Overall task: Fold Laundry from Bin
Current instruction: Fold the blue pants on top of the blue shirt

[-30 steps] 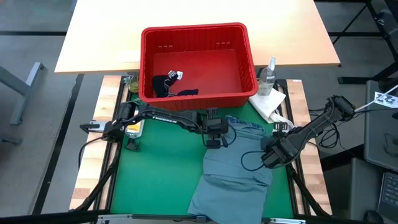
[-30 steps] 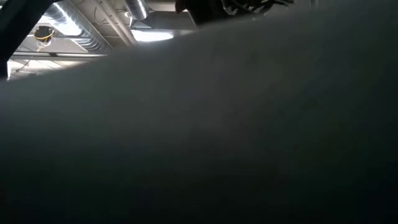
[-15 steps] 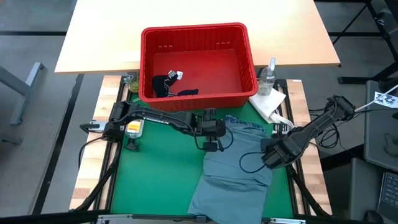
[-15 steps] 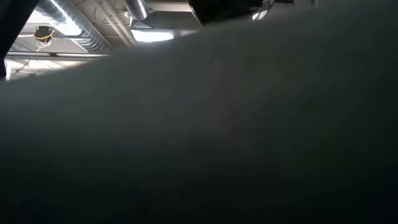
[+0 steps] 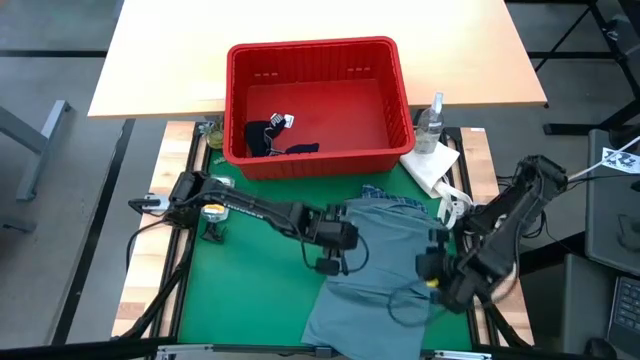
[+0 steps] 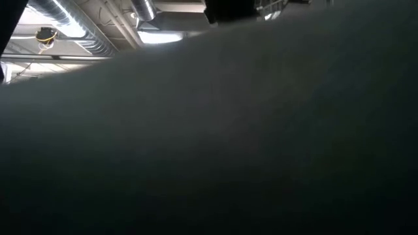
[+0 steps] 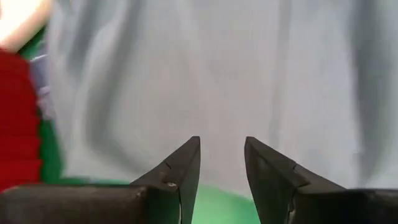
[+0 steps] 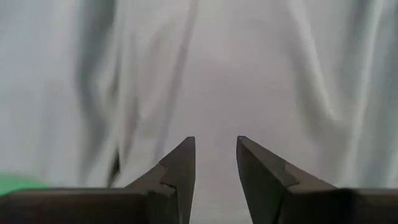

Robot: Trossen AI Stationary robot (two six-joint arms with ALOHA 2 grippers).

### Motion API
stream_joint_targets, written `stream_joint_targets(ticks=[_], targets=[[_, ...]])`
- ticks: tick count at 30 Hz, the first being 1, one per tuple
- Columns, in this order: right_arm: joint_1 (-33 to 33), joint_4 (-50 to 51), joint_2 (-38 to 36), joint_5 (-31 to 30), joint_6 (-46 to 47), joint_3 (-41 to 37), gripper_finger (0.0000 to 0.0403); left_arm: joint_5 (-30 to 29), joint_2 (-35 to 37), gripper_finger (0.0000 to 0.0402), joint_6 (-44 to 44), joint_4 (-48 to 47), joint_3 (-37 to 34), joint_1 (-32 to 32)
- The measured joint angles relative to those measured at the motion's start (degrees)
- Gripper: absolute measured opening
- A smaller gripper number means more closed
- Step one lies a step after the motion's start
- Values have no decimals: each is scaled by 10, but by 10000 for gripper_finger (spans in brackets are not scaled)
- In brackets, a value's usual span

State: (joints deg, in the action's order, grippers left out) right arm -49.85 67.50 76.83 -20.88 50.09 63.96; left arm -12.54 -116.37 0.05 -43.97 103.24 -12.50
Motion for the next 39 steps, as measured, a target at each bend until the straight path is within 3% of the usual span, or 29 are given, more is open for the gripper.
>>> stream_joint_targets(ticks=[3, 7, 20, 29, 39], targets=[[-32, -34, 33, -43, 21, 0, 117, 1, -10, 121, -14, 18, 0, -22], [-56, -56, 83, -31, 47, -1, 117, -1, -35, 121, -26, 39, 0, -46], [-68, -82, 207, 113, 67, -1, 117, 2, -107, 121, -44, 39, 0, -86], [-68, -152, 220, 161, 36, -1, 117, 15, -120, 121, -46, 3, 0, -97], [-68, -148, 211, 190, 26, -1, 117, 13, -112, 121, -46, -24, 0, -105]])
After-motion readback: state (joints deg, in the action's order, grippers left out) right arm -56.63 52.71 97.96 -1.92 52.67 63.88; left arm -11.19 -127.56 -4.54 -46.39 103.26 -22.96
